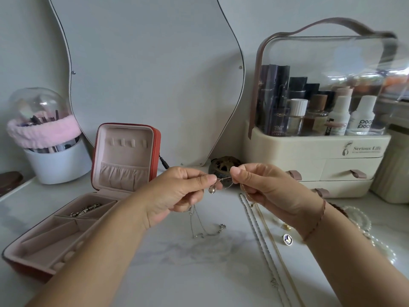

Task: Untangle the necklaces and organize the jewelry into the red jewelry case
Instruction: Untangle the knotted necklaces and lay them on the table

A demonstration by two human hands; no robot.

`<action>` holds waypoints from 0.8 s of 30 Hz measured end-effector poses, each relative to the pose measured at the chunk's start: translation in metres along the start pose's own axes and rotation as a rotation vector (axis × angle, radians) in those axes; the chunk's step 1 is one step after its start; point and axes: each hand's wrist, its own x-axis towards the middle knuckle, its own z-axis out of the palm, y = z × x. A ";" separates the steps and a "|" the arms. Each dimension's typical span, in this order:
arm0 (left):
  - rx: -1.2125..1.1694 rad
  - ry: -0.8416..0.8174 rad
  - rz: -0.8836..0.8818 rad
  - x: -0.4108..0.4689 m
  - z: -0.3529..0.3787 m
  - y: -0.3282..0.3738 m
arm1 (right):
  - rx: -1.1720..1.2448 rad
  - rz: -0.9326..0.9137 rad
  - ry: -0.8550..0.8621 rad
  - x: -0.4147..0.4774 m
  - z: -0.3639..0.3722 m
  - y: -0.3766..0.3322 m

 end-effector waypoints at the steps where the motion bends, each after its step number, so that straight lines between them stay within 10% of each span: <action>1: -0.002 0.018 0.012 0.000 0.001 0.000 | -0.011 0.000 0.007 0.000 0.000 0.000; 10: 0.116 0.158 0.080 0.001 0.003 -0.001 | -0.385 -0.067 0.126 0.003 0.003 0.006; 24: 0.043 0.183 0.091 0.004 0.003 -0.004 | -0.341 -0.049 0.050 0.005 0.007 0.010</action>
